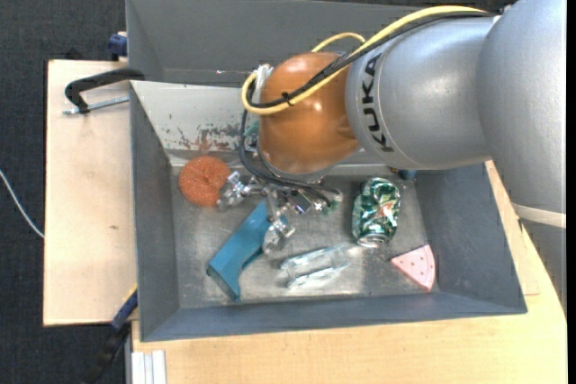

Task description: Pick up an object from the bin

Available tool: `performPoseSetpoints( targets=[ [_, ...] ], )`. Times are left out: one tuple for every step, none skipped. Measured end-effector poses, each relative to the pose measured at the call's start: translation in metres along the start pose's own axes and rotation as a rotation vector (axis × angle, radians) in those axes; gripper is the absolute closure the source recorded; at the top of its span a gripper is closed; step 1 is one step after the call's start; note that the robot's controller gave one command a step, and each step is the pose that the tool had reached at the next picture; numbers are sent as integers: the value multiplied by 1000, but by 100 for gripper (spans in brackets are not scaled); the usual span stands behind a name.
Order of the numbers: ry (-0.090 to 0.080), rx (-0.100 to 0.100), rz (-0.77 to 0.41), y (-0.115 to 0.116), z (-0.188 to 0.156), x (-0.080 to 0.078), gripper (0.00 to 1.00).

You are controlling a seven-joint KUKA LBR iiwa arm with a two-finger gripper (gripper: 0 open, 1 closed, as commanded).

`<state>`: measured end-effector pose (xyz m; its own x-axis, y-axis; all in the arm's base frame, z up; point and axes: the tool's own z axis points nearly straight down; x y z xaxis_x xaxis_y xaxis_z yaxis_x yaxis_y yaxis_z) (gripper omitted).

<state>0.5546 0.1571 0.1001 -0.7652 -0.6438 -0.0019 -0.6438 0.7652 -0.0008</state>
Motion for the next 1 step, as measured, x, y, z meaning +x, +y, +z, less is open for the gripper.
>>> performPoseSetpoints(
  targets=[
    [11, -7, -186, -8, 26, 1, 100]
  ],
)
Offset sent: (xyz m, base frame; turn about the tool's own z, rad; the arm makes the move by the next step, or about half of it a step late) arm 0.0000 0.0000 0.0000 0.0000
